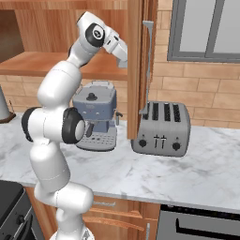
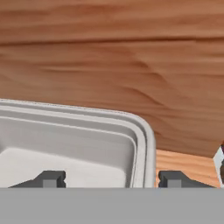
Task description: Retrieve the tupperware and aluminum foil from the cabinet and place them on the dining counter near the plate with sweet potato and cucumber to prepare for storing leftovers.
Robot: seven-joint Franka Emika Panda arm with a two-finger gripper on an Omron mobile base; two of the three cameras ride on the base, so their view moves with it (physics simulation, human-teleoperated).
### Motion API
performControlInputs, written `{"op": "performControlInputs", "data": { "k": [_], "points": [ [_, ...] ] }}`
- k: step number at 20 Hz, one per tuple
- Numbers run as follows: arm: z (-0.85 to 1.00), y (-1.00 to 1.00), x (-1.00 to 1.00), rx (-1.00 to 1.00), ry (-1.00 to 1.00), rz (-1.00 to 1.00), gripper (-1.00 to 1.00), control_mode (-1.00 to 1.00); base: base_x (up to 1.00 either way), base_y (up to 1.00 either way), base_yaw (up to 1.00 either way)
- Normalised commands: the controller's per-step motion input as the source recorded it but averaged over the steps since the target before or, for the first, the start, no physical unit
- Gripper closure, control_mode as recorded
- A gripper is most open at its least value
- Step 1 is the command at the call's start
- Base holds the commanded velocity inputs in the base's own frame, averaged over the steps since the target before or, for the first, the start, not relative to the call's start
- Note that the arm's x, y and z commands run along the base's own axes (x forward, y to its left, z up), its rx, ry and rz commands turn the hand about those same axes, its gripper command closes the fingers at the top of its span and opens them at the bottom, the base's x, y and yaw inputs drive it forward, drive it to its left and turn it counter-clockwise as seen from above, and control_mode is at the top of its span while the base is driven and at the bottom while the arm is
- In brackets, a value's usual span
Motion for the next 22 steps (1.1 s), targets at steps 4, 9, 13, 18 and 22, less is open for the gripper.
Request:
{"op": "performControlInputs", "data": {
  "k": [4, 9, 13, 18, 22],
  "points": [
    [-0.51, 0.26, 0.00, -0.04, -0.01, 0.00, 1.00, -1.00, 0.00, 0.00, 0.00],
    [-0.11, 0.11, 0.00, 0.00, -0.04, -0.02, 1.00, -1.00, 0.00, 0.00, 0.00],
    [0.00, 0.02, -0.27, 0.00, -0.01, 0.00, 1.00, -1.00, 0.00, 0.00, 0.00],
    [0.13, 0.58, -0.75, -0.08, -0.04, 0.09, 1.00, -1.00, 0.00, 0.00, 0.00],
    [0.16, 1.00, -1.00, -0.25, 0.00, 0.16, 1.00, -1.00, 0.00, 0.00, 0.00]
  ]
}}
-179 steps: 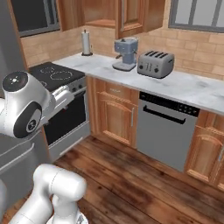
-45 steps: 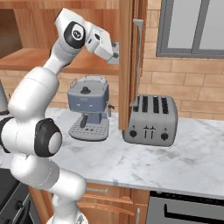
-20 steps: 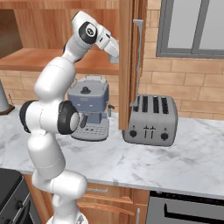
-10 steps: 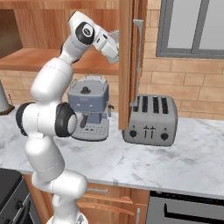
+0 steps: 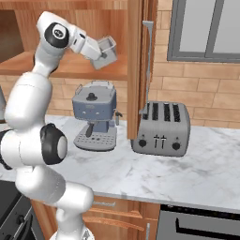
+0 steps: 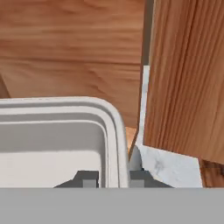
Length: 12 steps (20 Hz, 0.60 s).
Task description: Retrieve the tupperware and aluminum foil from the cabinet and place them on the dining counter near the plate with sweet potato and cucumber to prepare for storing leftovers.
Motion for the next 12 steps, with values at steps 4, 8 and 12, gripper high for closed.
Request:
{"op": "performControlInputs", "data": {
  "k": [4, 8, 12],
  "points": [
    [0.04, 0.70, -1.00, -0.25, -0.09, 0.14, 1.00, -1.00, 0.00, 0.00, 0.00],
    [0.26, 0.28, -1.00, -0.12, -0.08, 0.09, 1.00, -1.00, 0.00, 0.00, 0.00],
    [0.25, 0.06, -1.00, 0.00, 0.00, 0.05, 1.00, -1.00, 0.00, 0.00, 0.00]
  ]
}}
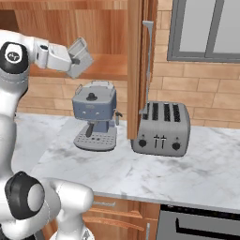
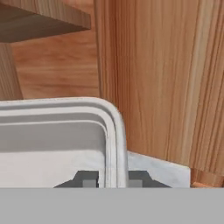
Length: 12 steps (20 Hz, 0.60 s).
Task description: Retrieve the tupperware and aluminum foil from the cabinet and place them on the dining counter near the plate with sweet potato and cucumber to prepare for storing leftovers.
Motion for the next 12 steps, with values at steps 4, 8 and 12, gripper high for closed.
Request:
{"op": "performControlInputs", "data": {
  "k": [4, 8, 12],
  "points": [
    [0.00, 0.00, -1.00, 0.04, 0.02, 0.01, 1.00, -1.00, 0.00, 0.00, 0.00],
    [-0.08, 0.00, -1.00, 0.01, 0.11, 0.05, 1.00, -1.00, 0.00, 0.00, 0.00],
    [-0.21, -0.01, -1.00, 0.00, 0.18, 0.10, 1.00, -1.00, 0.00, 0.00, 0.00]
  ]
}}
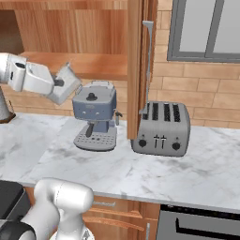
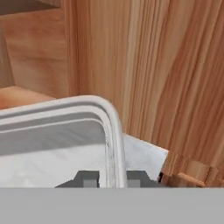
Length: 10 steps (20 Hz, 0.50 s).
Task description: Retrieve the tupperware and aluminum foil from the cabinet and place them on the dining counter near the plate with sweet potato and cucumber to prepare for storing leftovers.
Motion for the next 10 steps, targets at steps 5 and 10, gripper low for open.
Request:
{"op": "performControlInputs", "data": {
  "k": [5, 10],
  "points": [
    [-0.17, 0.00, -1.00, 0.00, 0.27, 0.09, 1.00, -1.00, 0.00, 0.00, 0.00],
    [-0.24, 0.00, -0.88, 0.00, 0.29, 0.03, 1.00, -1.00, 0.00, 0.00, 0.00]
  ]
}}
